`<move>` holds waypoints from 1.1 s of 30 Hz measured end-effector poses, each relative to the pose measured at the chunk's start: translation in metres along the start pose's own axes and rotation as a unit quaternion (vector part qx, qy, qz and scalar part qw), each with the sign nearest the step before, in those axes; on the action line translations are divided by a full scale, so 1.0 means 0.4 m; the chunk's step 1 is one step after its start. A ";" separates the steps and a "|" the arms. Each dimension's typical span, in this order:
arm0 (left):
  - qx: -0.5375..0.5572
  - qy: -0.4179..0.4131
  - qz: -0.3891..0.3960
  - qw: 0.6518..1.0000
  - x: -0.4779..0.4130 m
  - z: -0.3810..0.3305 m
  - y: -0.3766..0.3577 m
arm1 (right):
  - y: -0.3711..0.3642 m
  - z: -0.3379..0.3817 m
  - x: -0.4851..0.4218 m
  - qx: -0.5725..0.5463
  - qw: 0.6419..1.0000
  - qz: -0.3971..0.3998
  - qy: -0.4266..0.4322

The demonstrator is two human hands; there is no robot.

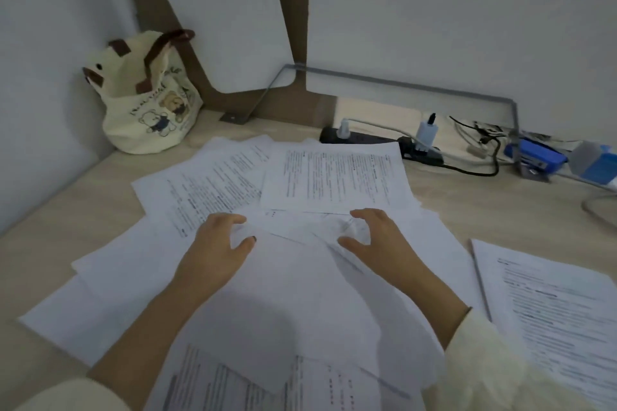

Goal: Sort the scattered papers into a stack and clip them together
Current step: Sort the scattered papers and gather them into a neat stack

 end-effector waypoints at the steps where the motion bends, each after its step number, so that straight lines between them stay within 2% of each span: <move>1: -0.037 0.015 0.004 0.999 -0.018 0.028 0.013 | -0.017 0.015 -0.023 0.011 1.000 0.011 0.003; 5: -0.167 0.050 0.075 0.982 -0.046 0.097 0.032 | -0.063 0.030 -0.099 0.166 0.984 0.058 0.007; 7: -0.220 0.047 0.083 0.971 -0.049 0.121 0.027 | -0.067 0.028 -0.119 0.206 0.977 0.050 0.018; 10: -0.297 -0.065 0.044 0.952 -0.060 0.141 0.022 | -0.071 0.034 -0.125 0.268 0.962 0.005 0.059; 12: -0.343 -0.103 0.044 0.933 -0.061 0.148 0.017 | -0.080 0.036 -0.124 0.294 0.953 -0.019 0.067; 16: -0.366 -0.156 0.053 0.916 -0.073 0.131 0.023 | -0.091 0.045 -0.142 0.321 0.944 -0.075 0.013; 18: -0.365 -0.153 0.038 0.918 -0.061 0.138 0.057 | -0.098 0.086 -0.153 0.337 0.937 -0.085 0.037; 22: -0.380 -0.152 0.065 0.910 -0.077 0.129 0.051 | -0.112 0.099 -0.176 0.288 0.951 -0.091 0.070; 25: -0.402 -0.167 0.036 0.899 -0.082 0.124 0.037 | -0.104 0.081 -0.183 0.290 0.946 -0.128 0.069; 27: -0.394 -0.131 0.046 0.909 -0.073 0.106 0.047 | -0.085 0.069 -0.180 0.264 0.954 -0.133 0.054; 30: -0.340 -0.062 0.011 0.938 -0.062 0.100 0.064 | -0.039 0.054 -0.155 0.200 0.969 -0.146 0.020; 32: -0.296 -0.098 -0.046 0.949 -0.035 0.101 0.072 | -0.005 0.044 -0.128 0.150 0.976 -0.160 0.003; 33: -0.271 -0.122 -0.099 0.949 -0.018 0.109 0.069 | 0.010 0.037 -0.114 0.117 0.979 -0.169 0.003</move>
Point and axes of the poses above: each hand's wrist, its own x-axis away from the middle knuckle, its own y-axis out of the back of the hand, z = x × y, the point moved 1 cm from there along -x, towards the middle knuckle, and after that the axes turned 14 degrees about -y, right-handed, at the moved point
